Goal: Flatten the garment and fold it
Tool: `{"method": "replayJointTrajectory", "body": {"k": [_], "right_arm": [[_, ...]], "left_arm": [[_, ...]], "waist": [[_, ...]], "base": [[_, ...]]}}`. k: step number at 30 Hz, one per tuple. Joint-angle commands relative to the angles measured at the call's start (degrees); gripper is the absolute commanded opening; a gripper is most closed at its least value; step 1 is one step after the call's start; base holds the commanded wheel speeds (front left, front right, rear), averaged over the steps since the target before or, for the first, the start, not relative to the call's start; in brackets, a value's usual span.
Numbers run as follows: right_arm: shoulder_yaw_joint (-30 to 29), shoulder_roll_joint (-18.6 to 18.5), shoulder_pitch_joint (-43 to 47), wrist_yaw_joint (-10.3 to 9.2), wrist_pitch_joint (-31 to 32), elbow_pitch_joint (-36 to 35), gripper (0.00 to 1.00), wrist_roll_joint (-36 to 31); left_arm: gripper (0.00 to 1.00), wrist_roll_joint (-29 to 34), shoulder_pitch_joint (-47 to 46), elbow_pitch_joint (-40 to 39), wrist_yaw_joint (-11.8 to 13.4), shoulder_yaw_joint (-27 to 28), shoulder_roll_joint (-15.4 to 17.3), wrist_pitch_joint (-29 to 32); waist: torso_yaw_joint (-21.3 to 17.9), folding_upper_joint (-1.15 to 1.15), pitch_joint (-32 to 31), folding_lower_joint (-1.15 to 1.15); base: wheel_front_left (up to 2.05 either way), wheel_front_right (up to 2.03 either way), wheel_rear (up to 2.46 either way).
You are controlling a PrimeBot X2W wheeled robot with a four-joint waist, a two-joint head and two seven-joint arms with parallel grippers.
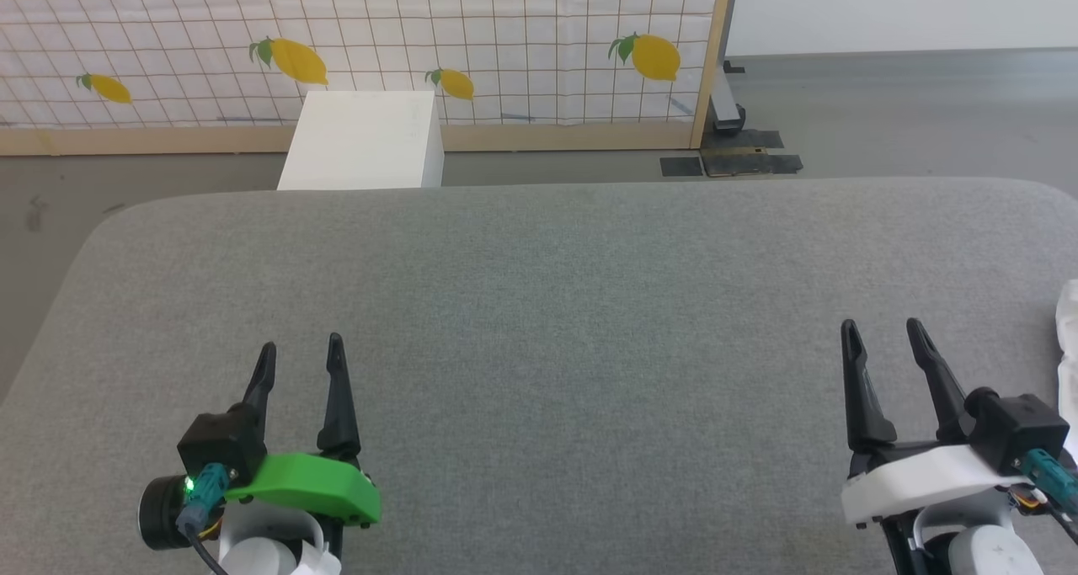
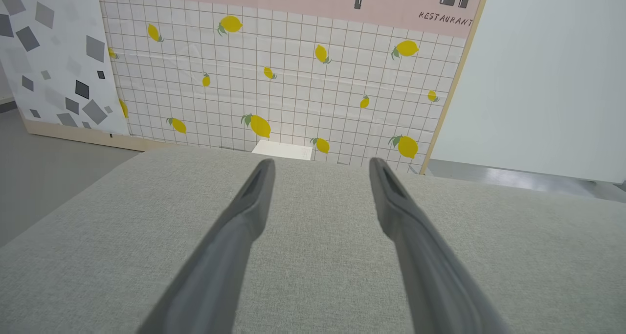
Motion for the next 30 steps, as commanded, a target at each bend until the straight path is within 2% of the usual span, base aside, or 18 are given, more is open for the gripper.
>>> {"method": "replayJointTrajectory", "body": {"k": [1,19,20,30], "right_arm": [[0.0,0.1,0.9,-0.1,0.1,0.2,1.0,-0.1],[0.2,0.1,0.5,-0.1,0.3,0.7,1.0,0.7],[0.1,0.0,0.4,0.0,0.1,0.5,0.0,0.3],[0.2,0.0,0.5,0.0,0.7,0.1,0.0,-0.1]], "left_arm": [[1.0,-0.2,0.7,-0.1,0.1,-0.1,0.0,-0.1],[1.0,-1.7,-0.2,1.3,-0.1,-0.6,0.4,0.2],[0.0,-1.4,0.1,1.1,-0.1,-0.5,0.0,0.2],[0.0,-0.6,0.2,0.7,-0.2,-0.2,-0.1,0.9]], "waist": [[0.0,0.51,0.0,0.01],[-0.1,0.51,0.6,0.01],[-0.1,0.0,0.6,0.01],[-0.2,0.03,0.6,0.01]], "base": [[0.0,0.0,0.0],[0.0,0.0,0.0],[0.0,0.0,0.0],[0.0,0.0,0.0]]}}
